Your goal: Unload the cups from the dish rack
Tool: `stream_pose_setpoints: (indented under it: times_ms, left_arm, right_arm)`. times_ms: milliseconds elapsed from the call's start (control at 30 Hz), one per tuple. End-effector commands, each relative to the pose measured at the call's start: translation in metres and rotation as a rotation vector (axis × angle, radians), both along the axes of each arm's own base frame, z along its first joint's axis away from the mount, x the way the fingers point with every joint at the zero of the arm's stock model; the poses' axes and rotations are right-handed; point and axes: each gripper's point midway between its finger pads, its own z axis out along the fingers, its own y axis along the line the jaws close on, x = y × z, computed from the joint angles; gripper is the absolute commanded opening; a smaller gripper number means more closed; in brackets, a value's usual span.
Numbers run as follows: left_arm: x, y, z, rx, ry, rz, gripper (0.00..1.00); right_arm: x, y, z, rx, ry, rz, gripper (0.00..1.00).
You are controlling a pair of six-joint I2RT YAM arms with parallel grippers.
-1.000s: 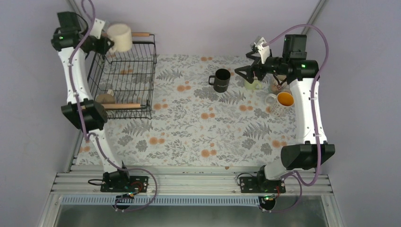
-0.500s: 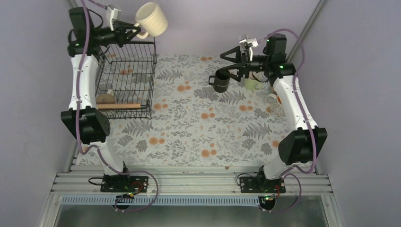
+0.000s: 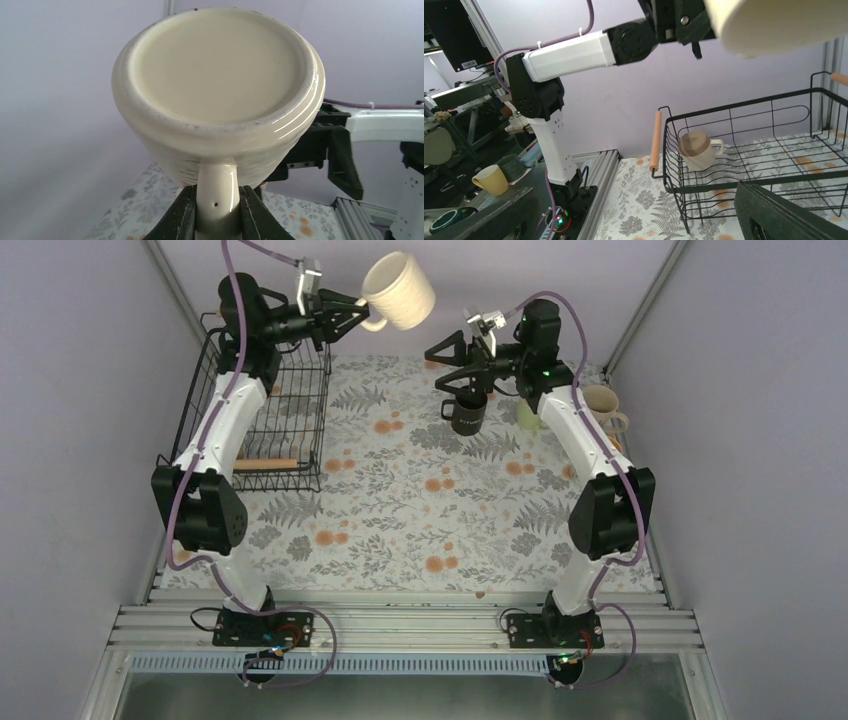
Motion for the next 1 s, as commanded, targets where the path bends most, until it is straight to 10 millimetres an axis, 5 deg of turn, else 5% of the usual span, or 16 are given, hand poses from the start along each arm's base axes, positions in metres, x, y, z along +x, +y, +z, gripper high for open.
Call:
stream_pose_setpoints:
  times_ms: [0, 700, 967]
  left_arm:
    - [-0.036, -0.008, 0.042, -0.073, -0.193, -0.033, 0.02]
    - [-0.076, -0.049, -0.01, -0.293, -0.23, -0.109, 0.02]
    - [-0.074, -0.055, -0.027, -0.374, -0.218, -0.098, 0.02]
  right_arm:
    - [-0.002, 0.002, 0.027, 0.045, -0.126, -0.016, 1.0]
    - [-0.002, 0.0, 0.053, 0.14, -0.174, -0.07, 0.97]
    - [-0.012, -0.003, 0.066, 0.187, -0.163, -0.059, 0.71]
